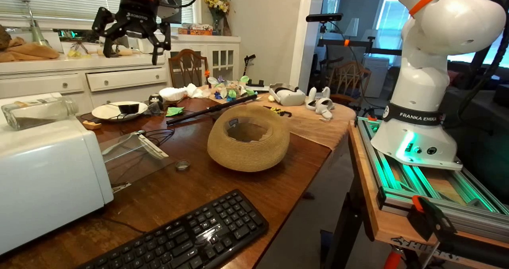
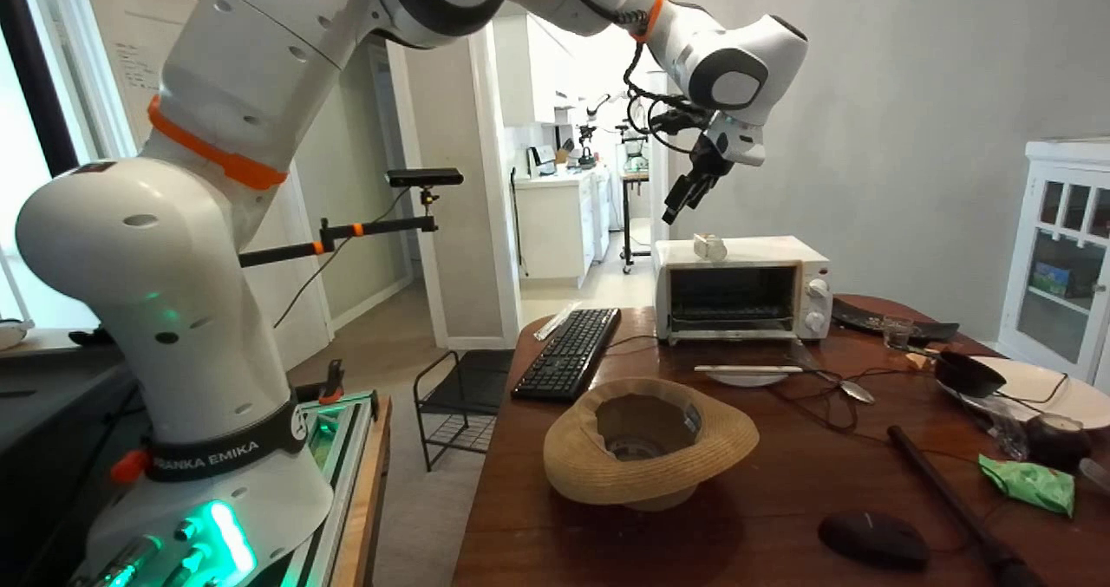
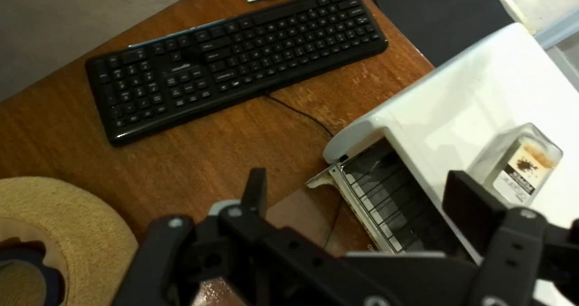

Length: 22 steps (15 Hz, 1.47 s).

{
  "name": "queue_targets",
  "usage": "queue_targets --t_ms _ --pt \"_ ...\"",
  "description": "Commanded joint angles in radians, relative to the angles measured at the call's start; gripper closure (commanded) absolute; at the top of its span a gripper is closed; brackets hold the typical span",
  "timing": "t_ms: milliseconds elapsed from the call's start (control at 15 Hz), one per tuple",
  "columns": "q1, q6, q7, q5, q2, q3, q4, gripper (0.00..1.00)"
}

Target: Remove the bottle from the top of the oven grill

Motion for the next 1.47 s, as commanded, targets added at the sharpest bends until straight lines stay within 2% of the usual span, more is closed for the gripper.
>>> queue_targets --t_ms 0,267,533,733,800,1067,1400 --pt "-0.006 -0.012 0.145 0.093 0.114 0.003 0.15 0.0" --pt "-0.019 0.061 0.257 0.192 0.113 0.002 0.118 0.0" --pt "-0.029 0.121 0.276 0.261 0.087 0.001 0.022 0.0" --pt "-0.02 0.116 0.251 0.256 0.065 -0.009 -0.05 0.0" --pt "-0.02 0.086 0.263 0.243 0.101 -0.012 0.025 0.0" --pt "-0.019 0.092 0.268 0.254 0.102 -0.01 0.005 0.0" --pt "-0.065 0.013 0.287 0.403 0.189 0.03 0.045 0.0"
